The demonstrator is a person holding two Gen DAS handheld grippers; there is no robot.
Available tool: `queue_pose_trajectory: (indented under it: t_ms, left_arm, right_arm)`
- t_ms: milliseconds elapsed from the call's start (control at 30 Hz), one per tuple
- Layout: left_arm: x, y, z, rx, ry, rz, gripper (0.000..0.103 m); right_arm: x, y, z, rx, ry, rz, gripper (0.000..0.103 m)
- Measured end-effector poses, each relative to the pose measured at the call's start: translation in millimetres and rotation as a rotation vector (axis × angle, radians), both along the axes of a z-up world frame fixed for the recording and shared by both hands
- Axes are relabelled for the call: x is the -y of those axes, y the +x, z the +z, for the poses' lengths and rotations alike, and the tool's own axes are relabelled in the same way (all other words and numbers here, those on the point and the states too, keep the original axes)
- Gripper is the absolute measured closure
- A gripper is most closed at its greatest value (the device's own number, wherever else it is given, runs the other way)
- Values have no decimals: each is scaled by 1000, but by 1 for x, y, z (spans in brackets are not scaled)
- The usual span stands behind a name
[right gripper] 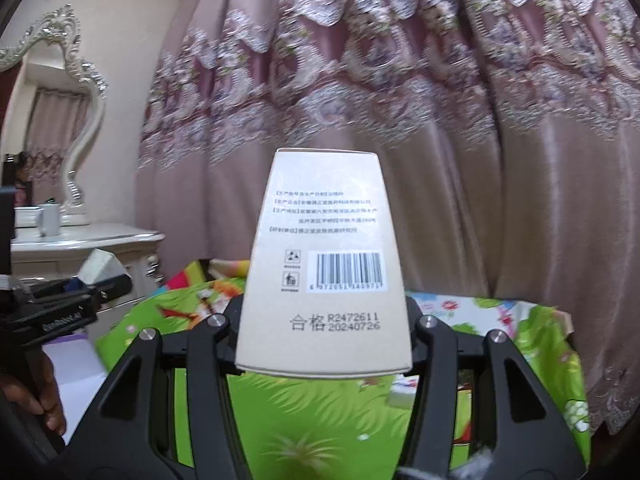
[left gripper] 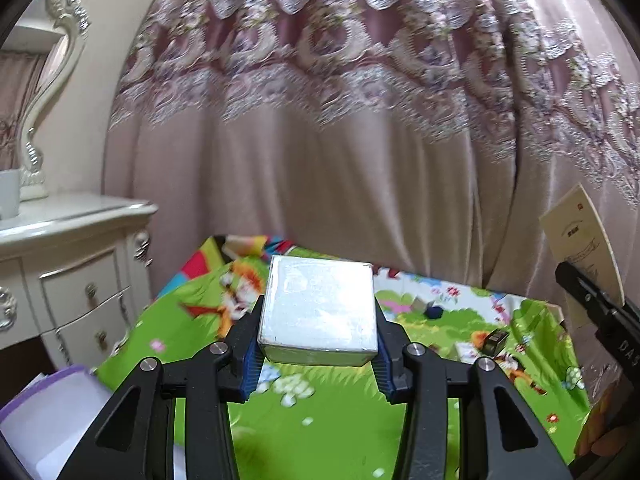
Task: Organize rigid objects
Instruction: 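Carry the white cube with the left gripper while the right gripper carries the beige box to the storage box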
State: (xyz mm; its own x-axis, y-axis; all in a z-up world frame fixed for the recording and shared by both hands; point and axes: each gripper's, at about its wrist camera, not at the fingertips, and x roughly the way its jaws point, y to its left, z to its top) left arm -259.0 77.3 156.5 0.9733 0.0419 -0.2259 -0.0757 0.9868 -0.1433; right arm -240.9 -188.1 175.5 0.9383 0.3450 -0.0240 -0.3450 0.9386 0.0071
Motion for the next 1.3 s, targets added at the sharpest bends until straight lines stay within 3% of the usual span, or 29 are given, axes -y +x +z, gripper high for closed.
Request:
queue_pose_trajectory:
  t_ms: [267,700,967,1300]
  left_arm:
    - [-48,-25,-26,-116,-42,92,57]
    - [-124,-60,-82,-335,-184,256,57]
    - [-166,-79,-114,-452,-272,380,57]
    - [-194,-98,-128,-492,-318,508,56]
  right_arm:
    - [-74,-14,-8,-61,-148,292,48]
    - [-172,-30,-44,-186,-383,647,48]
    - [-228,-28,-75,-336,-512,789,48]
    - [-274,-44,-112,-391,-654,901,48]
